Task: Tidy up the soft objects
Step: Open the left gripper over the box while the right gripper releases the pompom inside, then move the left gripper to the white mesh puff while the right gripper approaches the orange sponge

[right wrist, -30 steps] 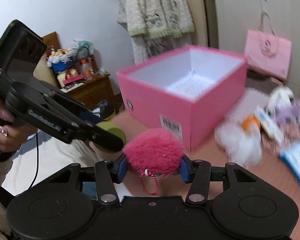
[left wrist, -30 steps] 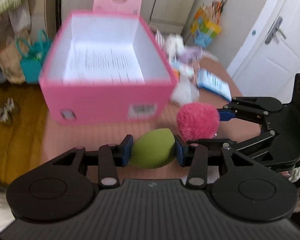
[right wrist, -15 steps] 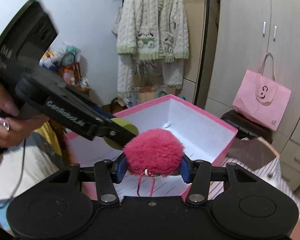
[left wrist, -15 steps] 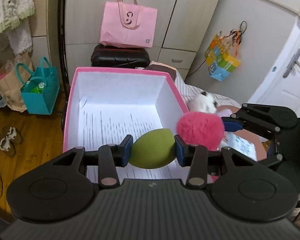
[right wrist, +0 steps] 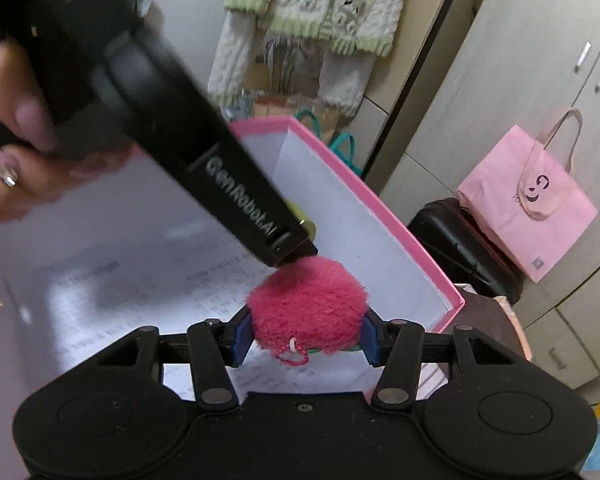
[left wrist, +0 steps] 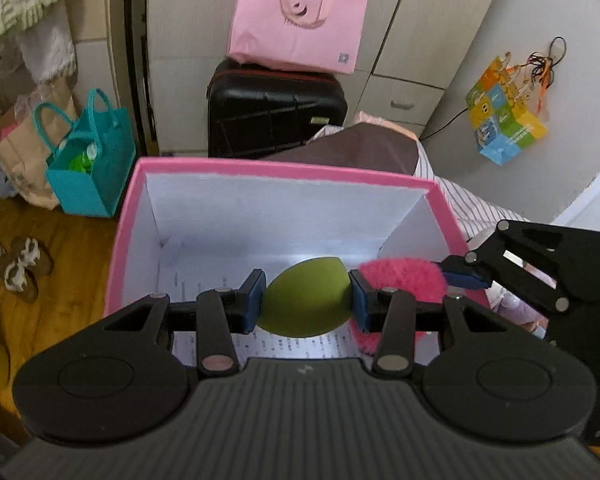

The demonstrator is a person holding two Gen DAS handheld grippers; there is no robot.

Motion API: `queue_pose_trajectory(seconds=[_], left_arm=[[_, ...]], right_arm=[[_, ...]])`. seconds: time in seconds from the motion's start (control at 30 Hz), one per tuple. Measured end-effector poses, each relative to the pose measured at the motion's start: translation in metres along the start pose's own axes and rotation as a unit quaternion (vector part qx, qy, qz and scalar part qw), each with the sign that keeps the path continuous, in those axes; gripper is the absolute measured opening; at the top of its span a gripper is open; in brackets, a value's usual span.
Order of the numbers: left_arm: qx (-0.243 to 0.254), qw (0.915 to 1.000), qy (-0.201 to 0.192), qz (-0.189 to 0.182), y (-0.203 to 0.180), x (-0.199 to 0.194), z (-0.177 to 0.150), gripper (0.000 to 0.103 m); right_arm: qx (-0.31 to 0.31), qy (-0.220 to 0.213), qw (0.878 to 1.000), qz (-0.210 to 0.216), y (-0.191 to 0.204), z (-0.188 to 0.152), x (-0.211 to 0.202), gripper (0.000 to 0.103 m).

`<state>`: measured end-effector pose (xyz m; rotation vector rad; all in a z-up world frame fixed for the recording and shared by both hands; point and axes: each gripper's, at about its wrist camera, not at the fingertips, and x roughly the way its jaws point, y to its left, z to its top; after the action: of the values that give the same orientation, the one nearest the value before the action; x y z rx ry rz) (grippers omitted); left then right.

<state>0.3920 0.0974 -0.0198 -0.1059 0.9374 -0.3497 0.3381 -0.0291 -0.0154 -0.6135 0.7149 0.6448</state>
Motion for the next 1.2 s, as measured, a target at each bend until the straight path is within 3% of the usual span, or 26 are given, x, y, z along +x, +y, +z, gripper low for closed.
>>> queue_pose_trajectory(seconds=[0.17, 0.27, 0.37, 0.43, 0.57, 0.7, 0.83, 1.0, 1.2], left_arm=[[-0.008, 0.9998, 0.009, 0.015, 0.002, 0.016, 0.0, 0.045], [-0.008, 0.9996, 0.004, 0.027, 0.002, 0.015, 0.001, 0.054], [0.013, 0.9987, -0.035, 0.034, -0.001, -0.003, -0.003, 0.067], [0.028, 0.9972, -0.057, 0.041, -0.004, -0.021, -0.008, 0.067], [0.034, 0.9956, -0.087, -0.003, -0.005, -0.074, -0.03, 0.067], [0.06, 0.9926, -0.103, -0.024, -0.016, -0.12, -0.056, 0.067], [0.081, 0.9887, -0.123, -0.03, -0.035, -0.155, -0.074, 0.068], [0.13, 0.9826, -0.127, -0.037, -0.07, -0.182, -0.102, 0.069], [0.16, 0.9724, -0.144, -0.091, -0.12, -0.192, -0.146, 0.069]], right_arm=[[-0.016, -0.002, 1.0, -0.018, 0.0, 0.002, 0.007, 0.059], [-0.021, -0.001, 1.0, -0.023, 0.003, 0.004, 0.012, 0.064], [-0.01, -0.009, 1.0, -0.024, 0.004, 0.001, 0.004, 0.072], [-0.004, -0.018, 1.0, -0.016, 0.002, 0.0, -0.008, 0.076], [0.042, -0.065, 0.997, 0.018, -0.008, -0.019, -0.06, 0.077], [0.115, -0.104, 0.987, 0.038, -0.018, -0.046, -0.116, 0.078], [0.169, -0.113, 0.978, 0.04, -0.022, -0.069, -0.152, 0.078], [0.194, -0.116, 0.974, 0.031, -0.008, -0.09, -0.184, 0.078], [0.232, -0.136, 0.962, 0.041, 0.01, -0.124, -0.21, 0.078]])
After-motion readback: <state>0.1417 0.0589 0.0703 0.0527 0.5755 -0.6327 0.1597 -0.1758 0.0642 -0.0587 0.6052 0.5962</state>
